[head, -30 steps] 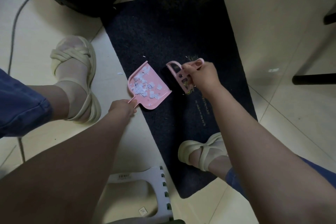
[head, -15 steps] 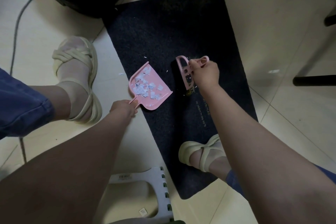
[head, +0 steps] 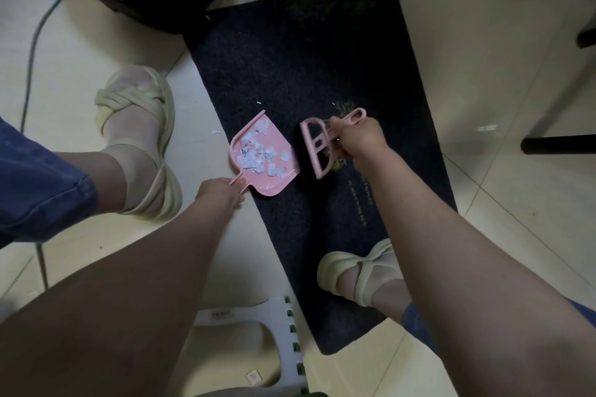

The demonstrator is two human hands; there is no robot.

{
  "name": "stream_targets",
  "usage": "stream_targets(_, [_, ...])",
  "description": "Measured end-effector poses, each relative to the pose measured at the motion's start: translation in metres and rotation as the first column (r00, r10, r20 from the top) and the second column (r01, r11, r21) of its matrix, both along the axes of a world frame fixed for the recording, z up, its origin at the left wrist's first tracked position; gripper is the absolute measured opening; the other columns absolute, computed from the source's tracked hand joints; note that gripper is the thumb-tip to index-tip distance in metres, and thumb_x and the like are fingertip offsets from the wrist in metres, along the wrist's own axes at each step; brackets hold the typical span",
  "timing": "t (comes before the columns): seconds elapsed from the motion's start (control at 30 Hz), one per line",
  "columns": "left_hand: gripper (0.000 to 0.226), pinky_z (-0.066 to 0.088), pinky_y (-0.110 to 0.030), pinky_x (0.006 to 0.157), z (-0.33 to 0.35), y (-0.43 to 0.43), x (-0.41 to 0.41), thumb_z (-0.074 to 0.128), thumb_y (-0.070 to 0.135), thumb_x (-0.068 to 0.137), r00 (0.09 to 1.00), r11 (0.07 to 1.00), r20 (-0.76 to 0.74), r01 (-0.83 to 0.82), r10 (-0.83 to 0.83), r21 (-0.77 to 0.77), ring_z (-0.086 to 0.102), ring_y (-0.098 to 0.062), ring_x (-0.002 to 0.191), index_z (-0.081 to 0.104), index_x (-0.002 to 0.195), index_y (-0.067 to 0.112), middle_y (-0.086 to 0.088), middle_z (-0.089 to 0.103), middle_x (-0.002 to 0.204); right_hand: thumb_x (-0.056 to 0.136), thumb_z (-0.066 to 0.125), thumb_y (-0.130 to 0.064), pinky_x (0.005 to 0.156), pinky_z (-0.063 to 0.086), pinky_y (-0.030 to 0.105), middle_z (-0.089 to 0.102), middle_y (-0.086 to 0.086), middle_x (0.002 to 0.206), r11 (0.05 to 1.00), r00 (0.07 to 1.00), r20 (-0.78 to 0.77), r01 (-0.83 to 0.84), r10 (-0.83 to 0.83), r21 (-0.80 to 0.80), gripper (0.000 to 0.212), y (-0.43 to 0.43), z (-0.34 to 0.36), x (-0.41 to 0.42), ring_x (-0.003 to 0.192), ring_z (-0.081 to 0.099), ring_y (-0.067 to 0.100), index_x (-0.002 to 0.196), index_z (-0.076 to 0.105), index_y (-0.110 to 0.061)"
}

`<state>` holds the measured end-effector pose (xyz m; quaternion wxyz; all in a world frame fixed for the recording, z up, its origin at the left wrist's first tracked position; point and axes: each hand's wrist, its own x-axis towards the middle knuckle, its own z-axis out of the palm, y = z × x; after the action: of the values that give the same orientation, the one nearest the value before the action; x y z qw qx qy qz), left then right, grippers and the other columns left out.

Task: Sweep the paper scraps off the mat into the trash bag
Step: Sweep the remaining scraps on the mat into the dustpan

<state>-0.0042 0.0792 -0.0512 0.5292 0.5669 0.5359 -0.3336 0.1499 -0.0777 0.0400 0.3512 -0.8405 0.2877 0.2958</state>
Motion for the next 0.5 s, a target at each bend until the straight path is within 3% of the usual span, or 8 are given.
stream_targets(0.07, [0.042,0.034,-0.021,0.049,-0.001,0.000,-0.001,0.057,0.039,0.093,1.000,1.000,-0.001,-0.024,0.024,-0.003,0.044,-0.009,0.050,0.061,0.125,0.012,0.003,0.055,0.063,0.093,0.064,-0.025,0.060,0.052,0.032,0.065,0.007,0.074,0.999,0.998,-0.045,-0.042,0.043,0.027,0.018,-0.001,0.005,-0.001,0.058,0.059,0.018,0.083,0.062,-0.010])
stream_targets(0.23, [0.041,0.033,-0.024,0.048,0.001,0.000,-0.004,0.059,0.042,0.091,0.997,0.998,0.034,-0.069,0.069,-0.001,0.044,-0.010,0.049,0.065,0.120,0.014,0.004,0.056,0.062,0.093,0.062,-0.026,0.056,0.048,0.028,0.063,0.002,0.067,0.999,0.997,0.077,-0.021,0.017,0.040,0.020,-0.008,0.014,0.003,0.056,0.057,0.013,0.078,0.063,-0.014])
stream_targets(0.4, [0.039,0.031,-0.023,0.048,-0.001,0.008,-0.015,0.062,0.038,0.090,0.968,0.971,0.085,-0.238,0.237,0.008,0.041,-0.012,0.049,0.067,0.116,0.009,0.002,0.057,0.062,0.093,0.061,-0.030,0.079,0.059,0.039,0.072,0.002,0.087,0.989,0.961,0.247,-0.142,0.125,0.052,0.016,0.019,0.011,0.007,0.081,0.069,0.016,0.090,0.069,-0.018])
stream_targets(0.5, [0.039,0.031,-0.023,0.046,0.000,0.019,-0.007,0.061,0.040,0.091,0.974,0.977,0.084,-0.212,0.209,0.035,0.041,-0.012,0.047,0.068,0.114,0.009,0.004,0.056,0.060,0.092,0.061,-0.030,0.080,0.058,0.043,0.071,-0.001,0.085,0.958,0.913,0.307,-0.286,0.269,0.013,0.015,0.046,0.010,0.011,0.082,0.069,0.016,0.090,0.070,-0.019])
